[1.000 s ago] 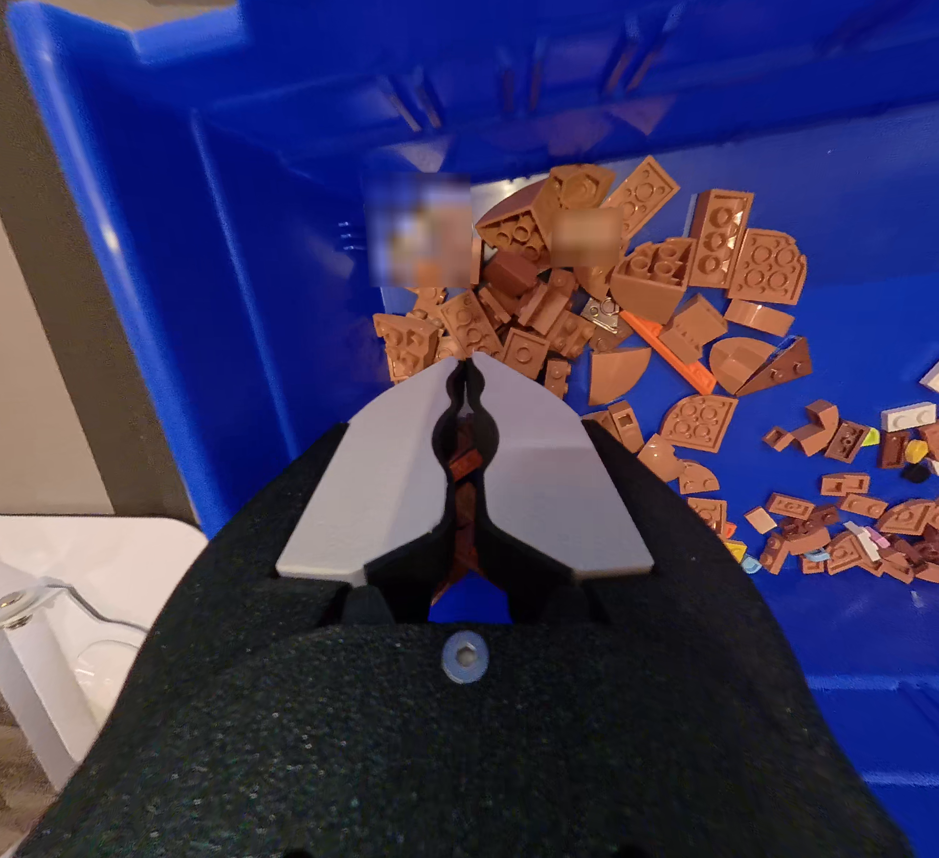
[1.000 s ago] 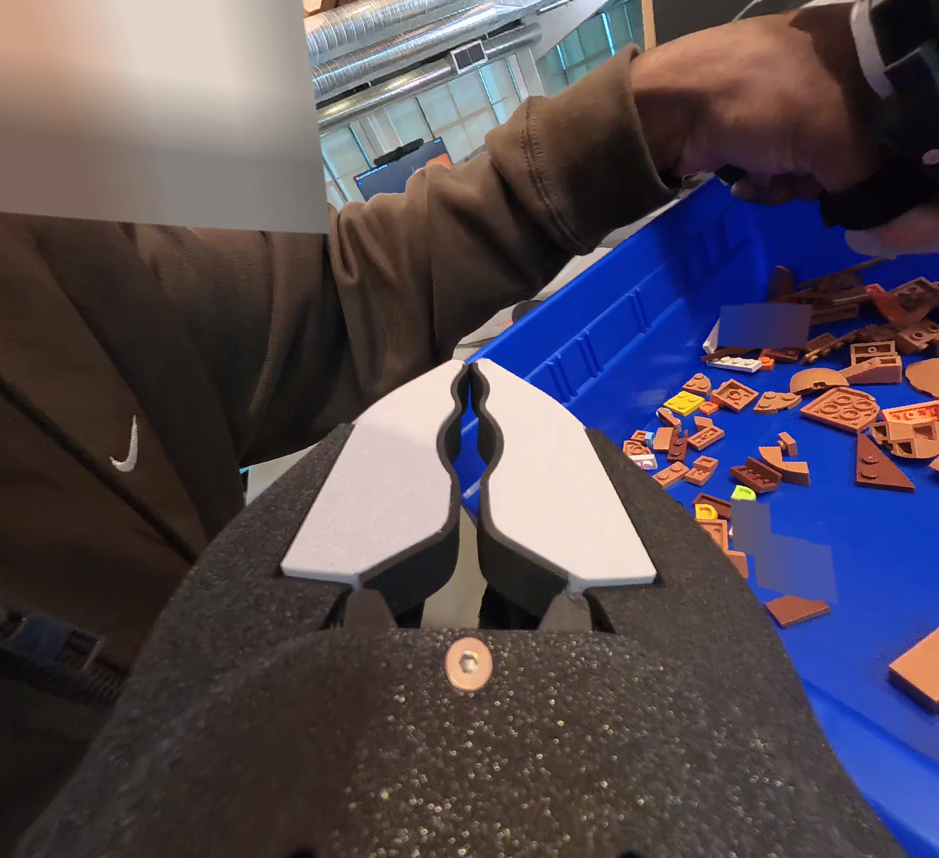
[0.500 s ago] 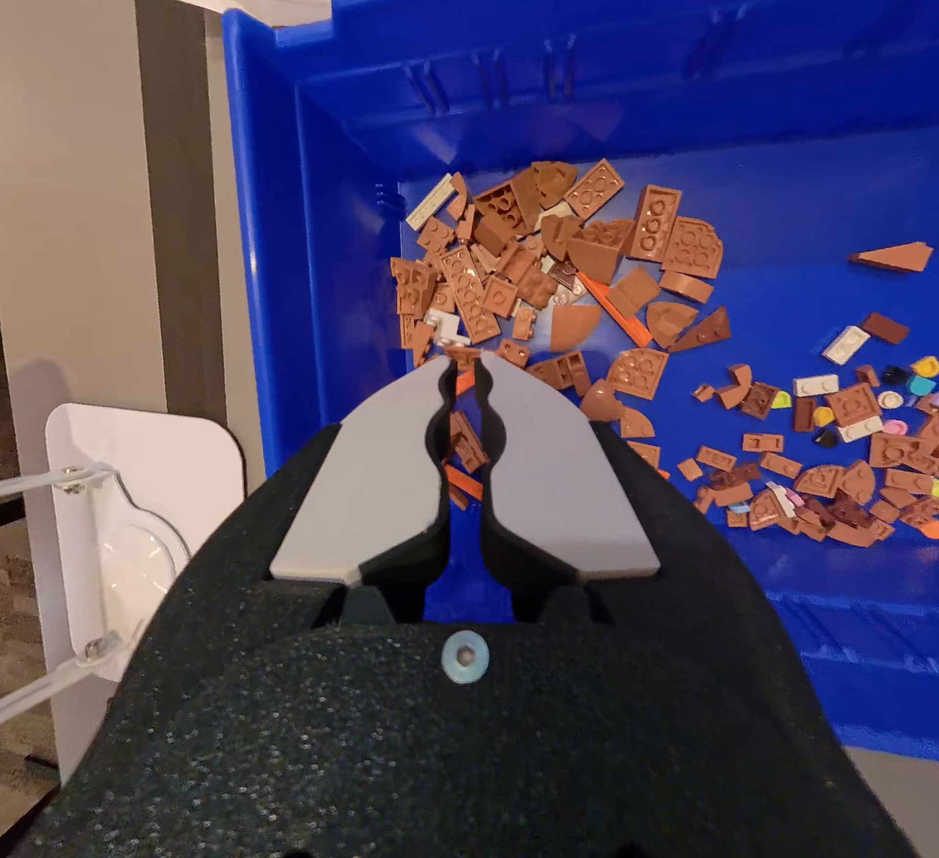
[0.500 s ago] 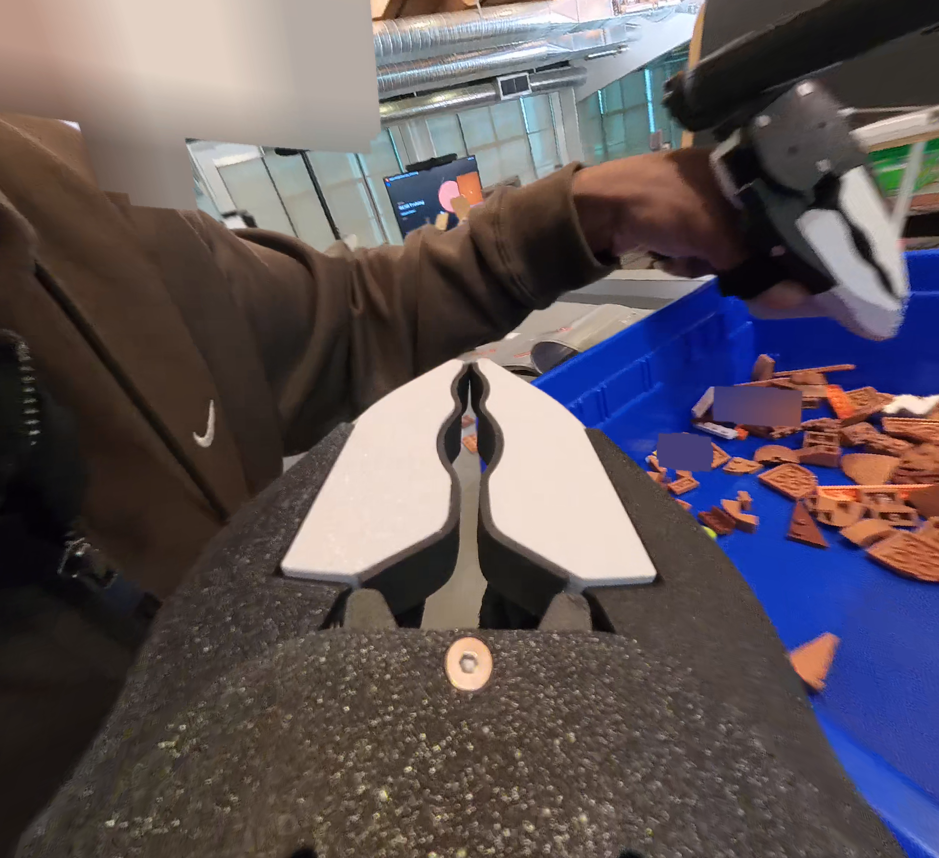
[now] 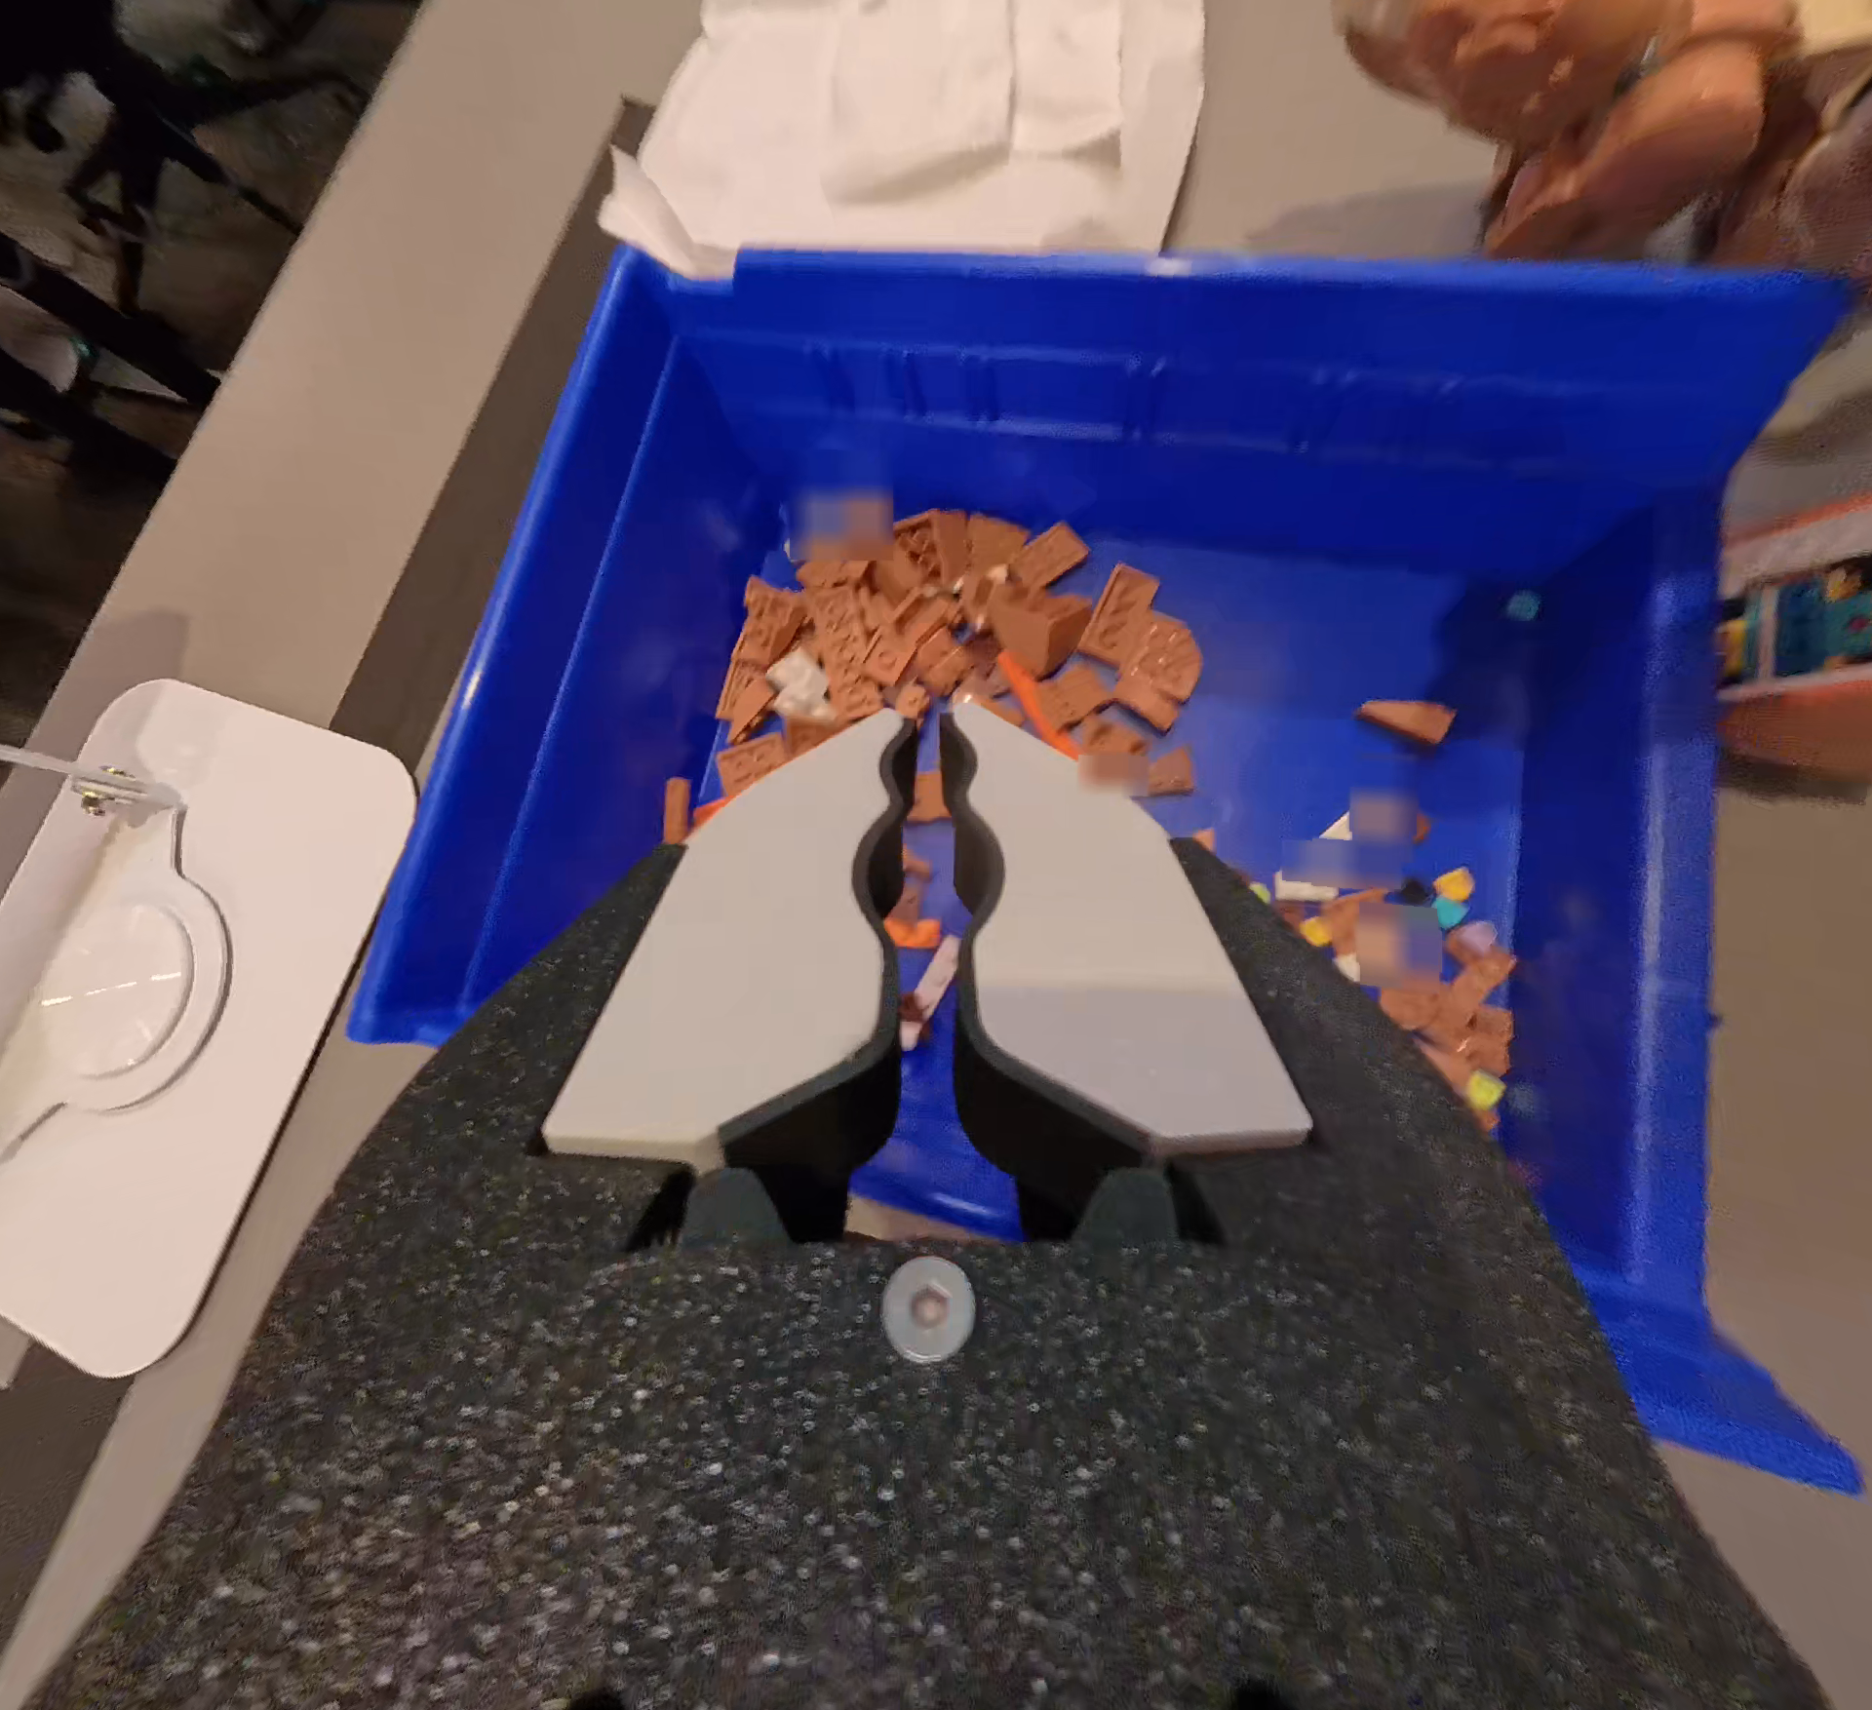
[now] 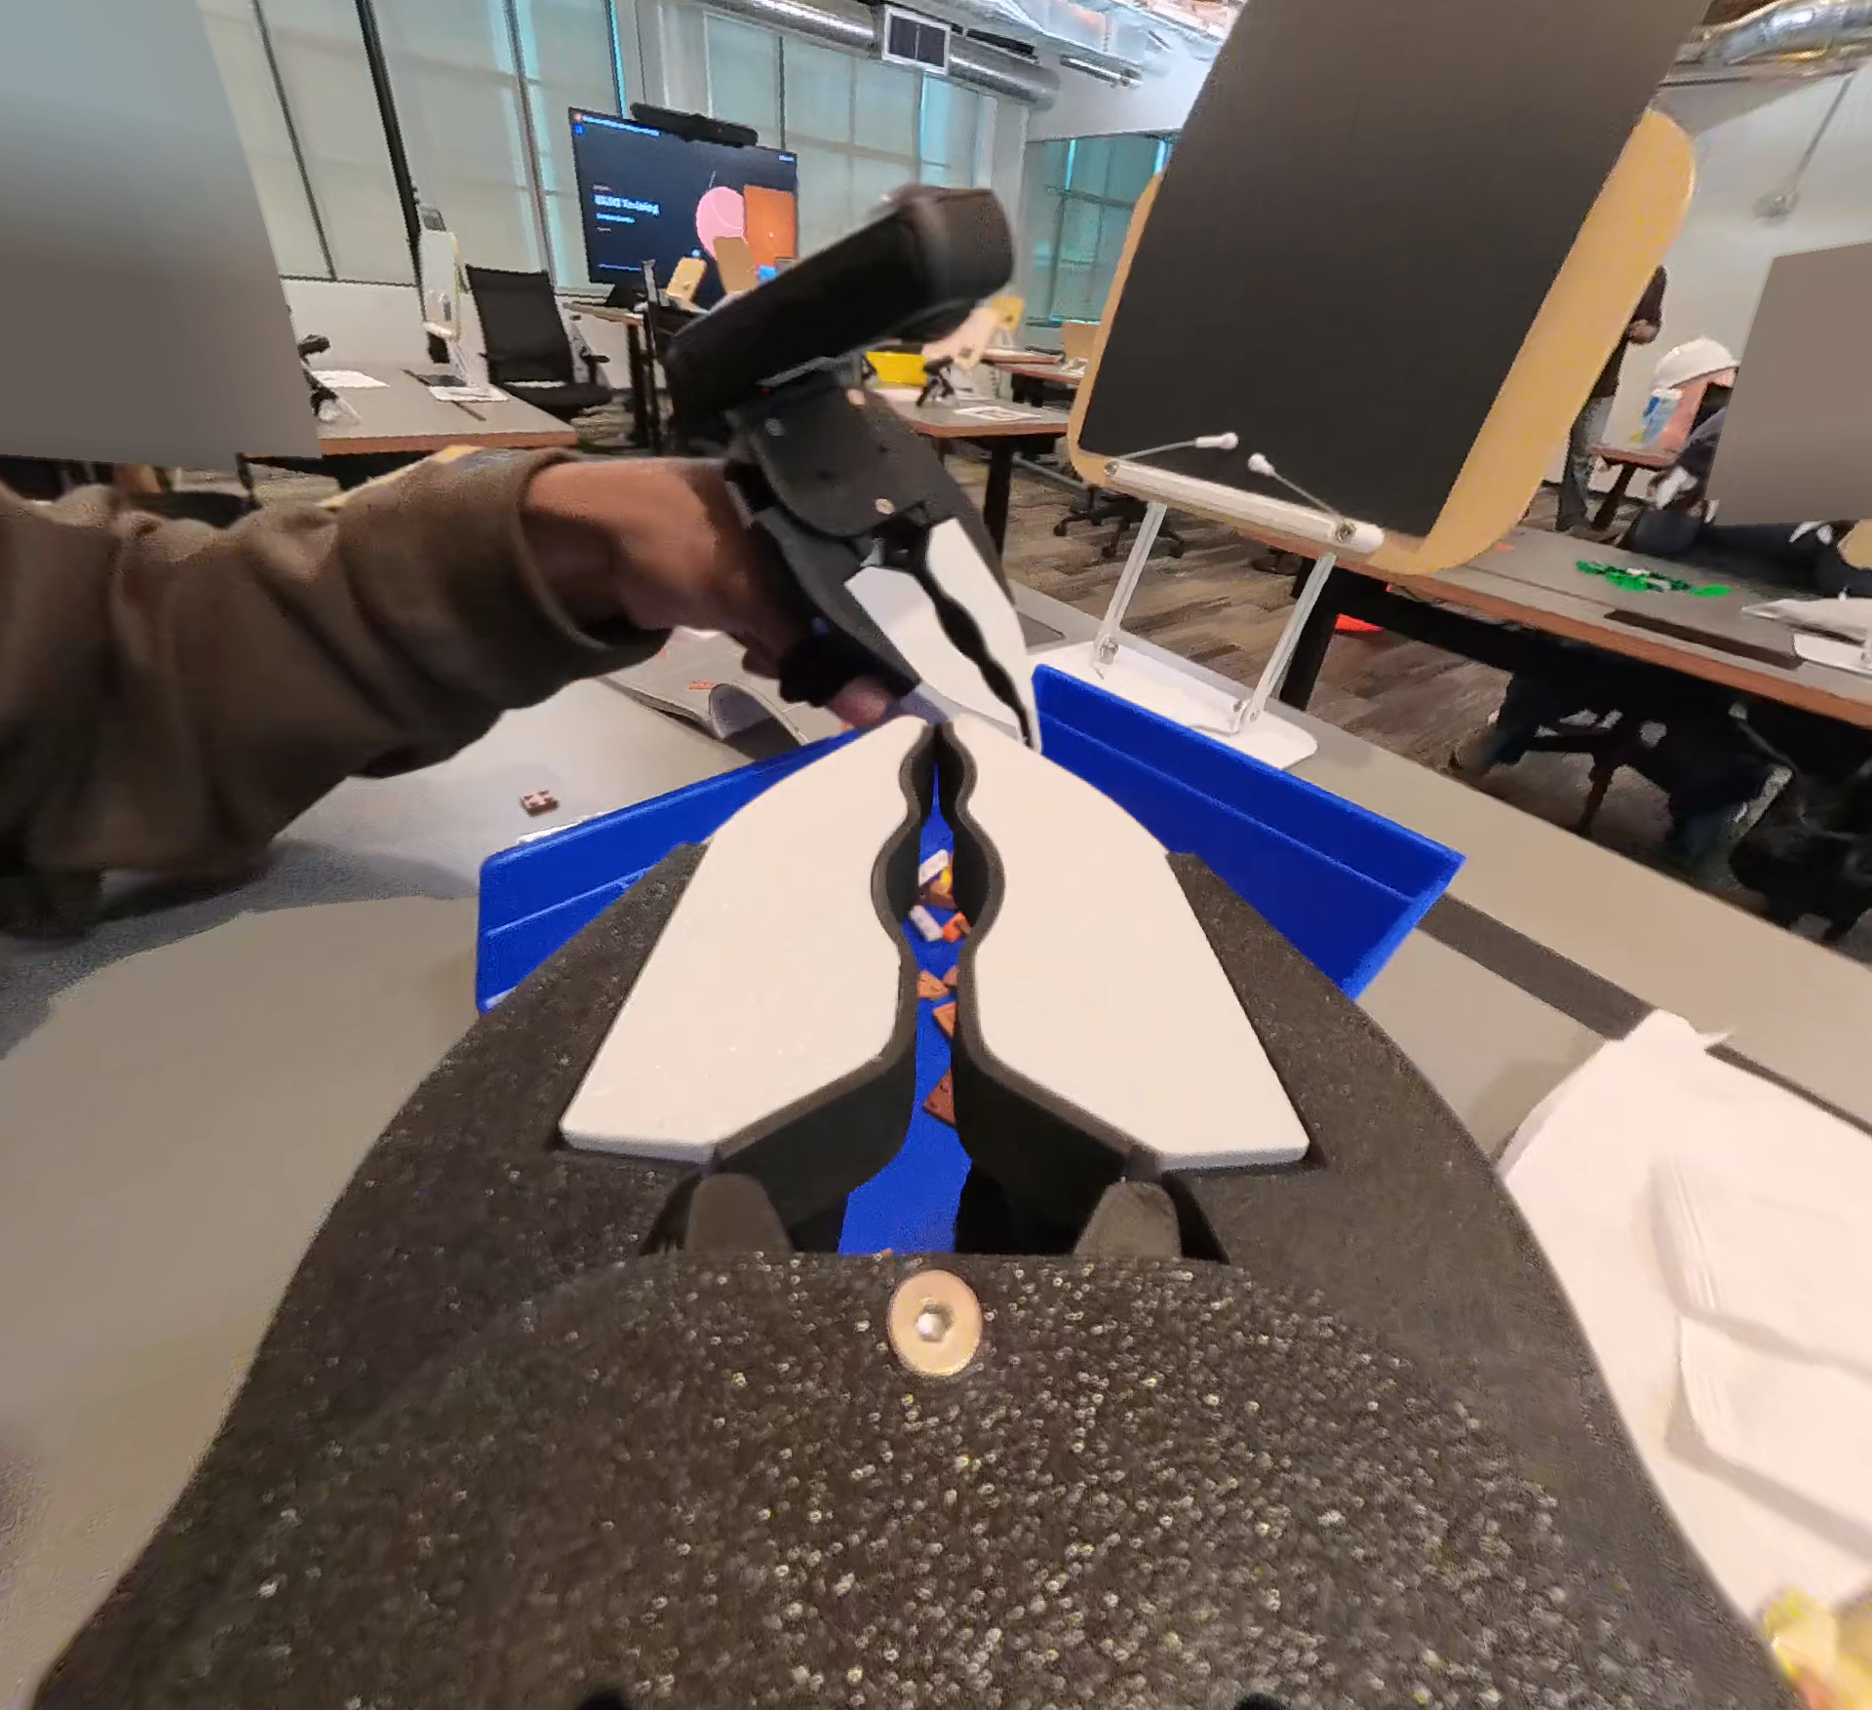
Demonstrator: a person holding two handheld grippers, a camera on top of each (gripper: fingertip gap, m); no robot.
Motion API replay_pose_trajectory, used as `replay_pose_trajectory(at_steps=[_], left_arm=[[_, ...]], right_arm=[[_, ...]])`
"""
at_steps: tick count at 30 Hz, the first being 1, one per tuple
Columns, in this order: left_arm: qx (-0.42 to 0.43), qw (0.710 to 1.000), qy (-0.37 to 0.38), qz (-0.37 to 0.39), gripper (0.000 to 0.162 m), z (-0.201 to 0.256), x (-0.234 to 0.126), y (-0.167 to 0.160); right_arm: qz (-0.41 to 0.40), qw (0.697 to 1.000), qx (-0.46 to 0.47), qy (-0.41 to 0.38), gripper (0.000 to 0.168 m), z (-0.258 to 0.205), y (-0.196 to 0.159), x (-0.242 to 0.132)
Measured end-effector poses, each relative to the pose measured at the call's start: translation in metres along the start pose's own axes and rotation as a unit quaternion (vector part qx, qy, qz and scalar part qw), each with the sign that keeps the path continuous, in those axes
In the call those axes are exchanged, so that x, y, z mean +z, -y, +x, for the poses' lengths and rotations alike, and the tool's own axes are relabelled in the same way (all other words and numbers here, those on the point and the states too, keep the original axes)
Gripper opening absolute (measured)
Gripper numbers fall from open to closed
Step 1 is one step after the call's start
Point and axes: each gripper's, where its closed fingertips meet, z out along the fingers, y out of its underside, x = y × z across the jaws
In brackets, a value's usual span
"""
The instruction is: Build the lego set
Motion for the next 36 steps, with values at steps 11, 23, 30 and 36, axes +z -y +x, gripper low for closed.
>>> replay_pose_trajectory(at_steps=[11, 23, 30, 36], left_arm=[[-0.056, 0.995, 0.011, 0.087, 0.002, 0.008, 0.000, 0.007], [-0.049, 0.996, 0.031, 0.061, 0.004, 0.005, 0.011, -0.001], [-0.042, 0.997, 0.047, 0.039, 0.005, 0.003, 0.015, -0.006], [-0.043, 0.997, 0.046, 0.037, 0.006, 0.002, 0.015, -0.008]], right_arm=[[-0.005, 0.999, -0.046, -0.014, 0.000, -0.002, -0.001, 0.002], [-0.005, 0.998, -0.063, -0.007, 0.000, -0.013, -0.021, 0.005], [-0.006, 0.996, -0.089, -0.021, 0.000, -0.014, -0.028, 0.003], [-0.017, 0.997, -0.076, -0.025, 0.000, -0.009, -0.034, 0.001]])
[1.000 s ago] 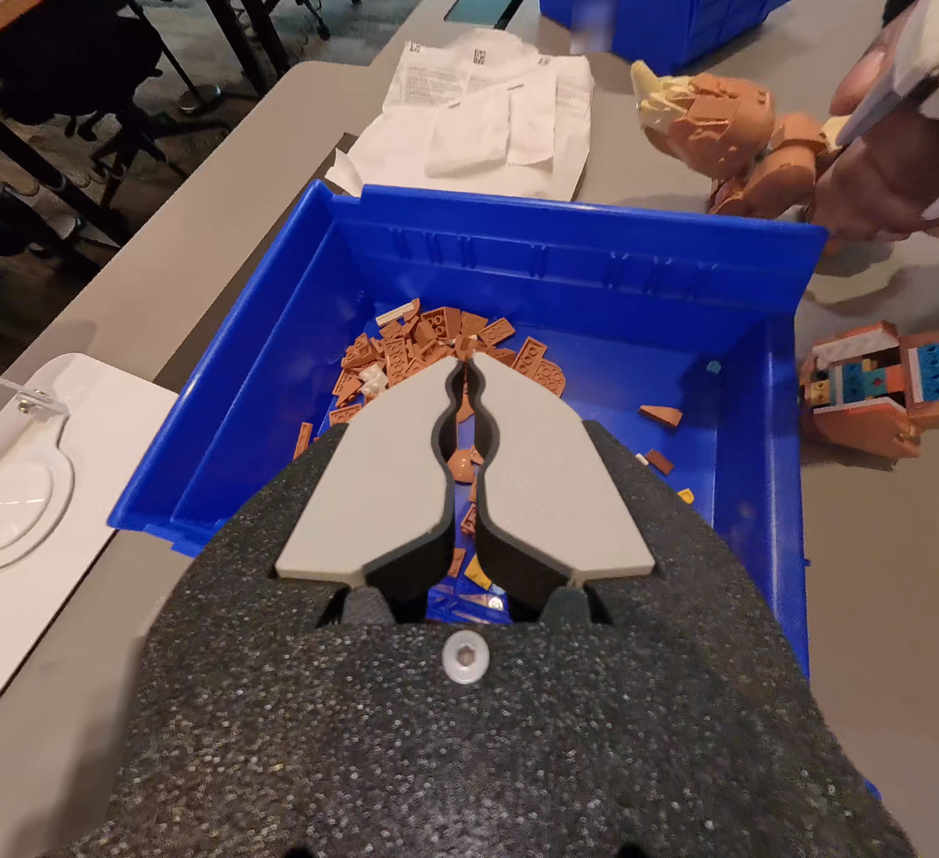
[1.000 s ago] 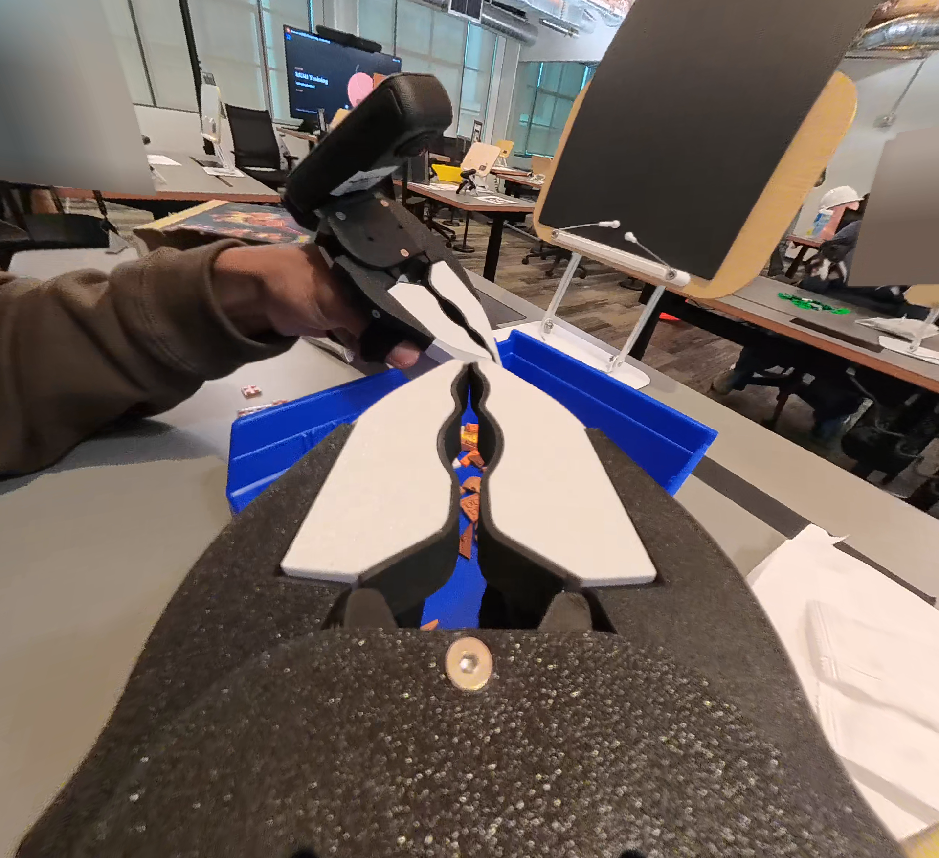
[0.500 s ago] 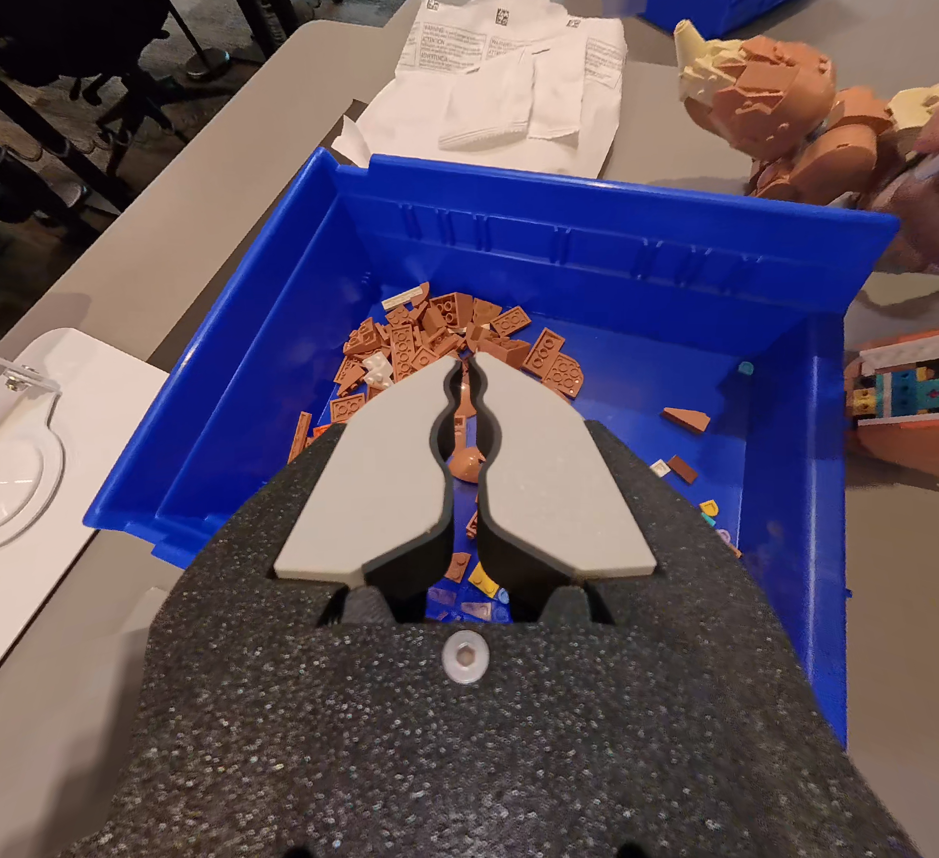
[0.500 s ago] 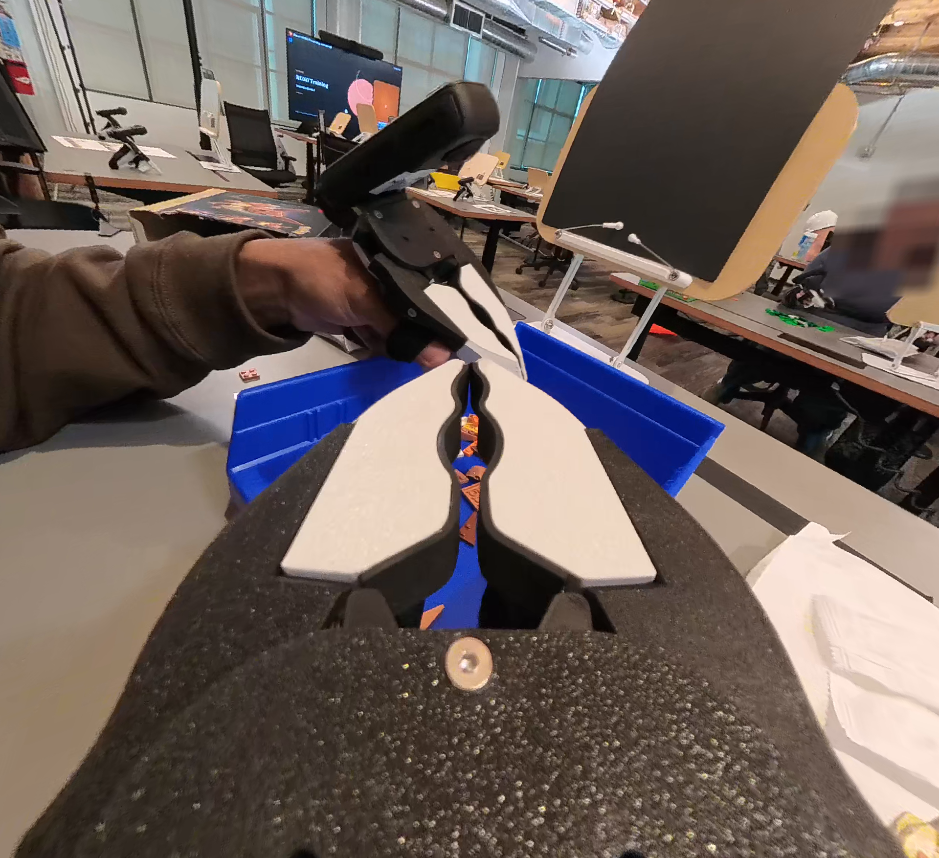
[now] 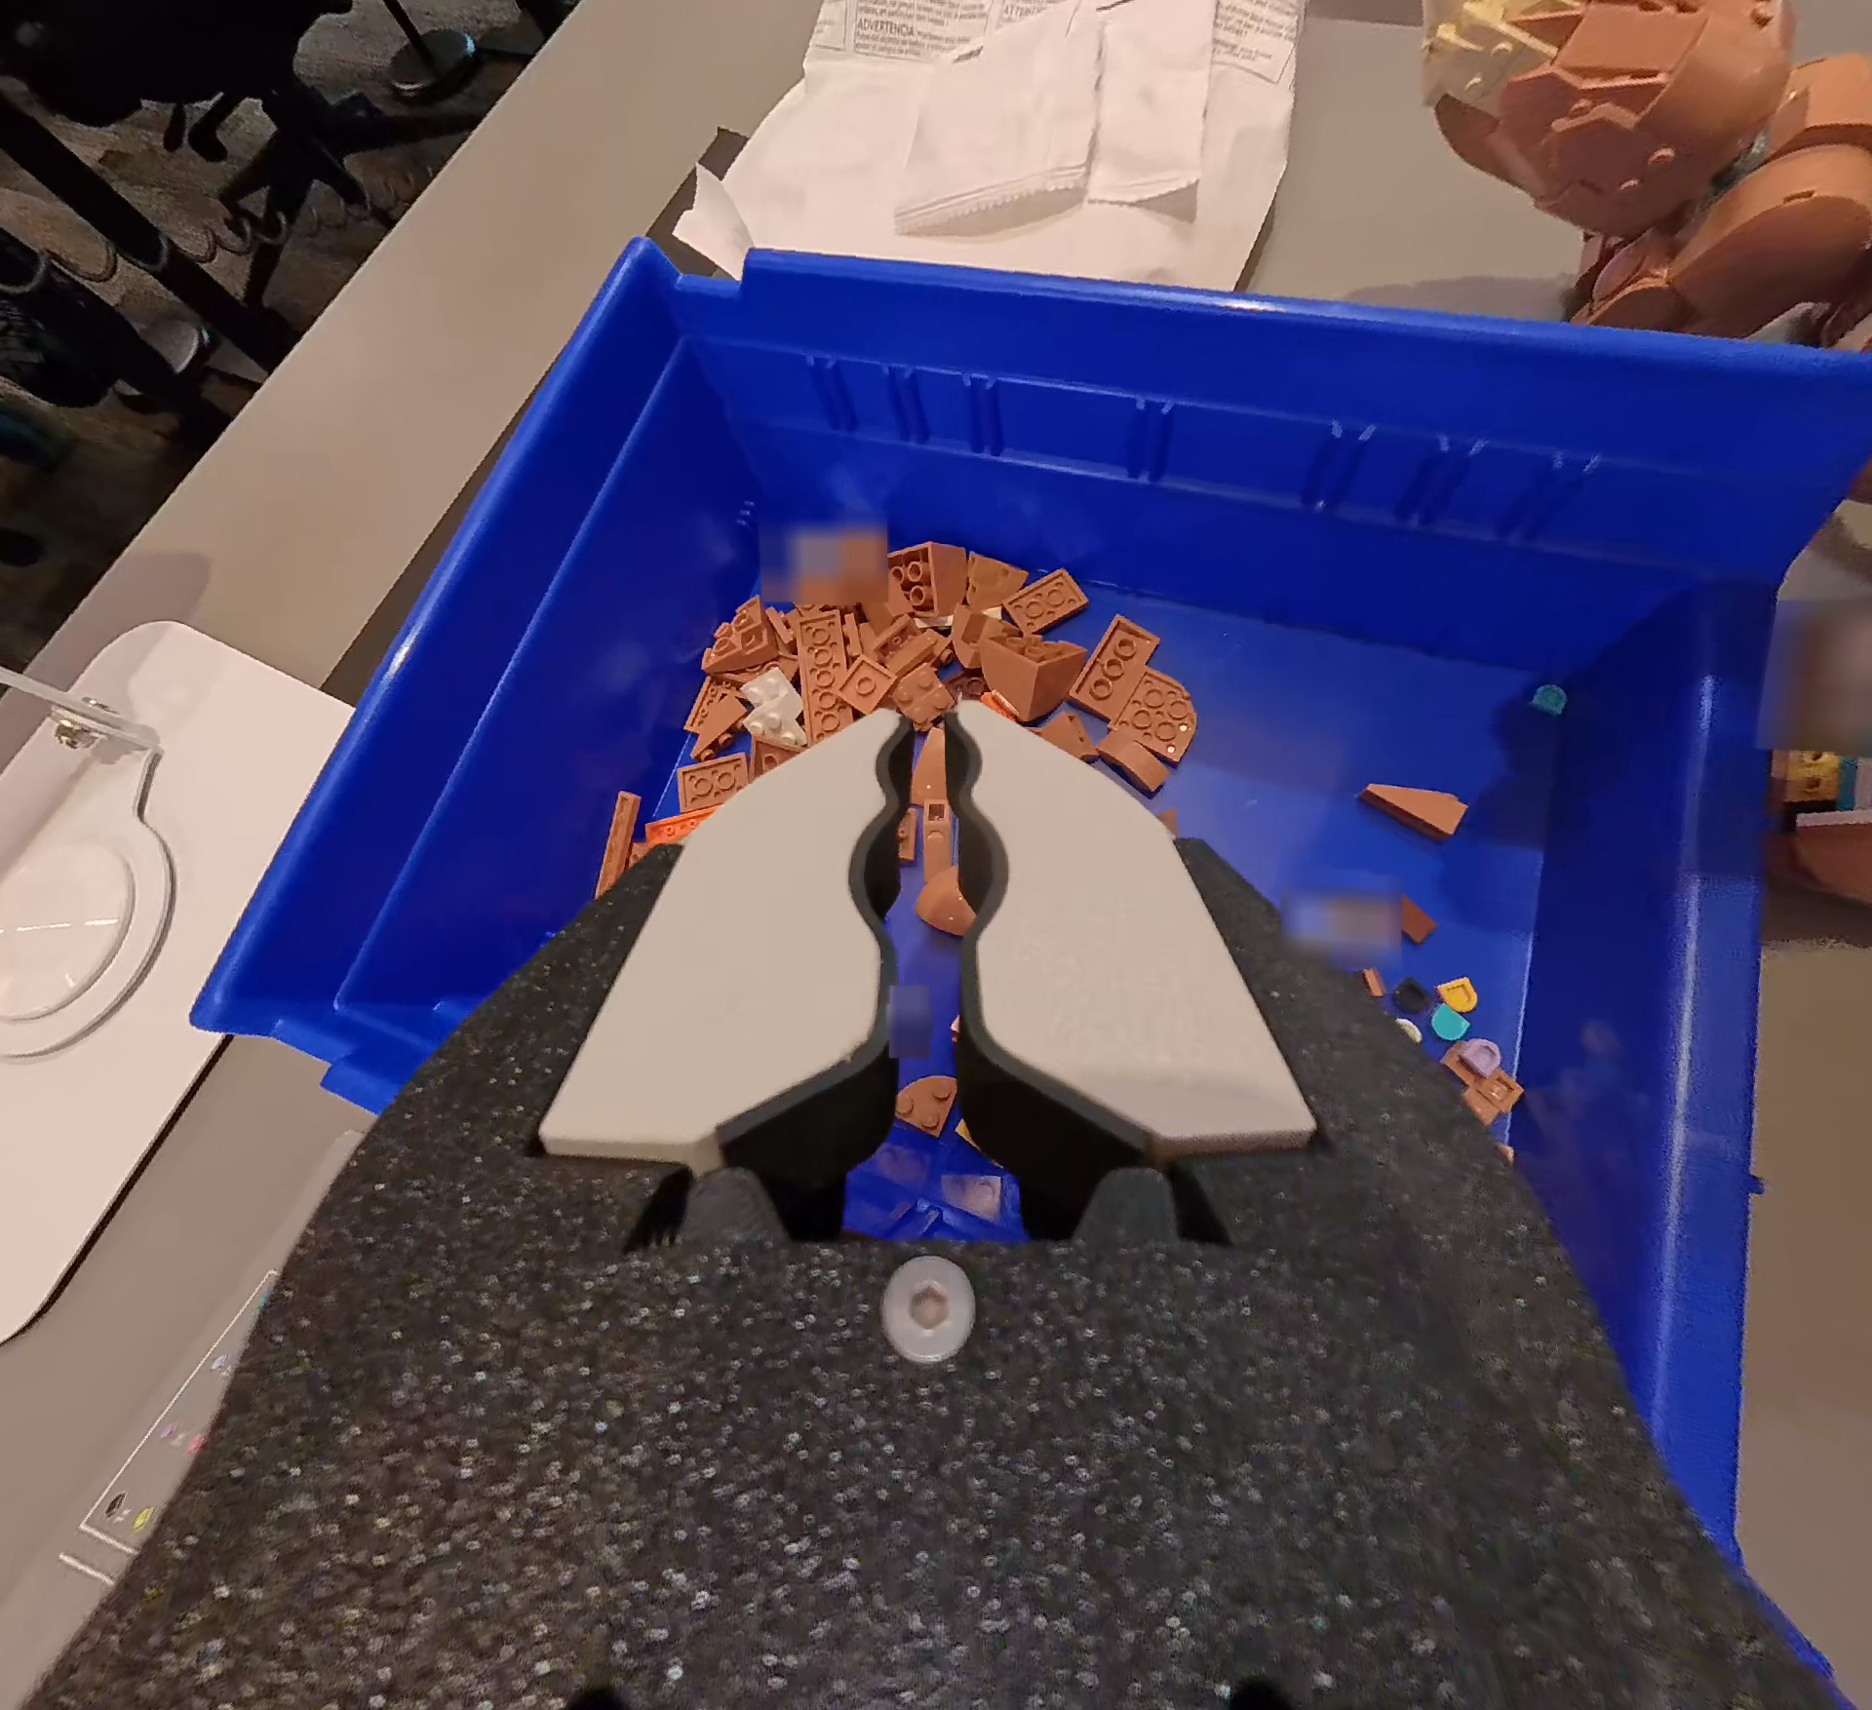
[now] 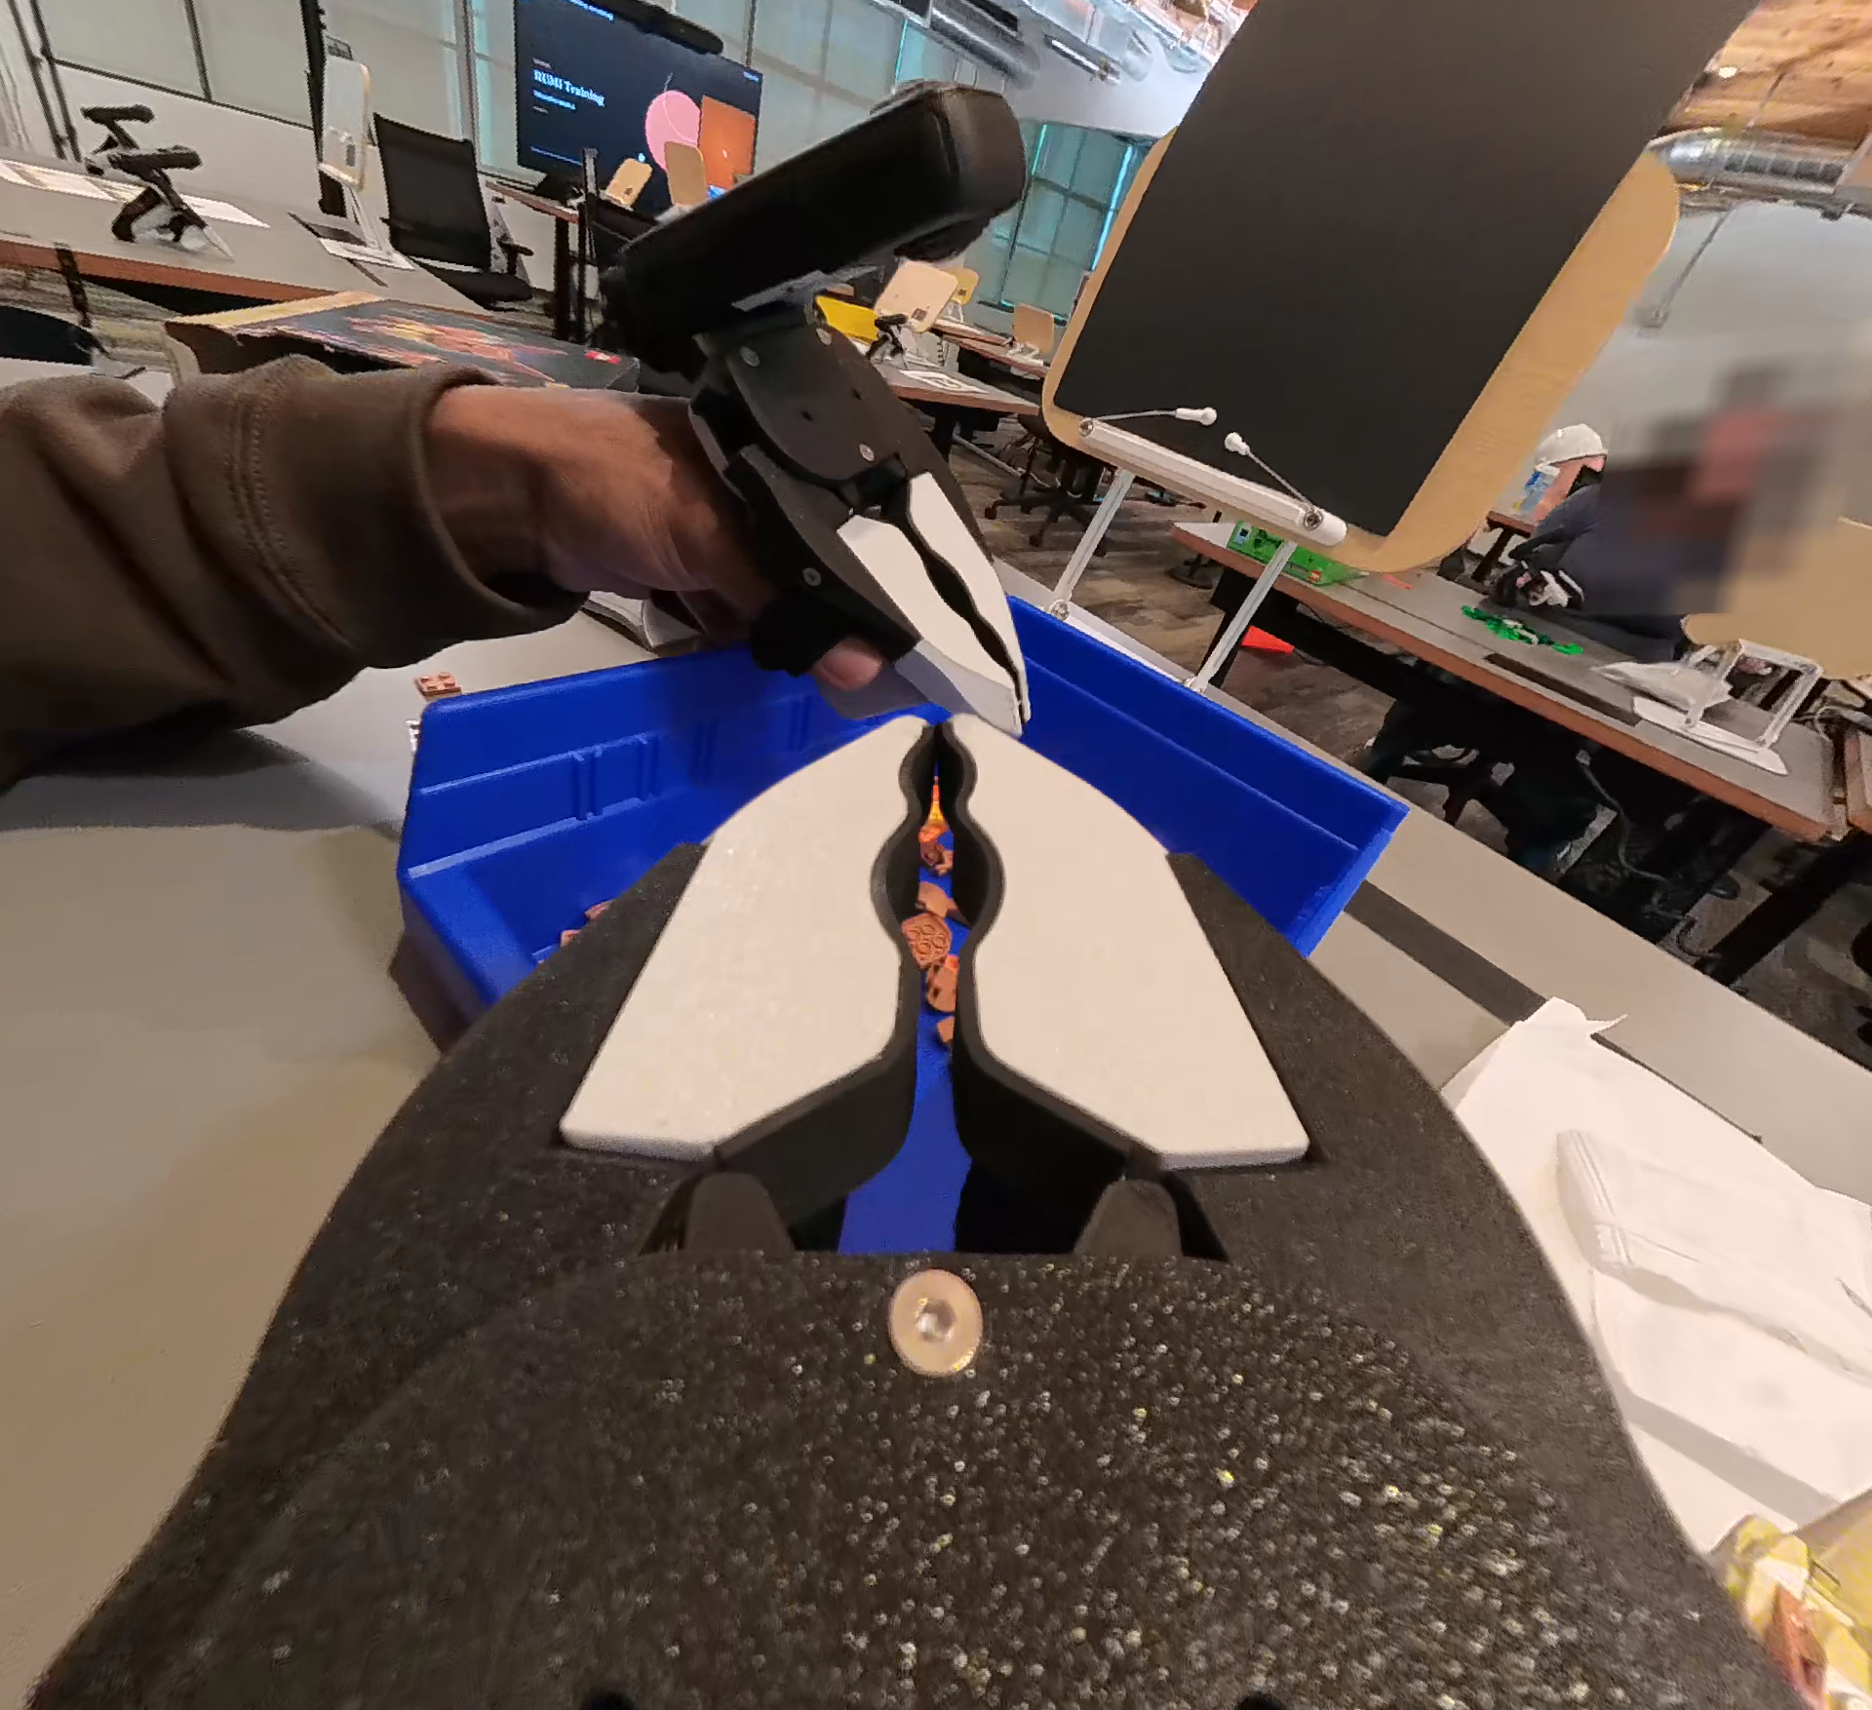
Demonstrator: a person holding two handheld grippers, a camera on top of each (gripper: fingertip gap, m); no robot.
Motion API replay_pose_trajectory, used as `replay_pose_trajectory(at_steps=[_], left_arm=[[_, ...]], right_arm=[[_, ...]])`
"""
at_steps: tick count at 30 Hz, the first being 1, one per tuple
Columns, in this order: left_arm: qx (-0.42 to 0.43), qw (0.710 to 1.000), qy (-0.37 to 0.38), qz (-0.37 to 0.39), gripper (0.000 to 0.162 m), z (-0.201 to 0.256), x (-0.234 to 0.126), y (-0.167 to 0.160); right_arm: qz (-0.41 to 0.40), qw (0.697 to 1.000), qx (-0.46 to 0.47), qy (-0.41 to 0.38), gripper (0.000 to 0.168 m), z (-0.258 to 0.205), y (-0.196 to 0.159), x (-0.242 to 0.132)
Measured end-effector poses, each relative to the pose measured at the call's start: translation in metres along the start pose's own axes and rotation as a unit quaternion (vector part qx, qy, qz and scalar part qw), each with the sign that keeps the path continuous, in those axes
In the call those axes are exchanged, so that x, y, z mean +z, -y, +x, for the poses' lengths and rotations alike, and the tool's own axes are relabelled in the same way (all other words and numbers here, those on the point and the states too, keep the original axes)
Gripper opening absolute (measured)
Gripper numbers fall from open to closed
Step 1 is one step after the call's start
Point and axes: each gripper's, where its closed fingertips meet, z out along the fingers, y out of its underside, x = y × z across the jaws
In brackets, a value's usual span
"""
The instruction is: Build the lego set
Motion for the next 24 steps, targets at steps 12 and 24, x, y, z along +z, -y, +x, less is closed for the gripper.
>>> replay_pose_trajectory(at_steps=[12, 24], left_arm=[[-0.008, 1.000, -0.010, -0.016, 0.009, -0.002, 0.006, -0.010], [-0.010, 1.000, -0.025, -0.016, 0.009, 0.002, 0.009, -0.011]], right_arm=[[-0.009, 1.000, 0.002, -0.001, 0.000, 0.002, -0.009, 0.003], [-0.009, 1.000, -0.010, -0.002, 0.000, 0.001, -0.009, 0.002]])
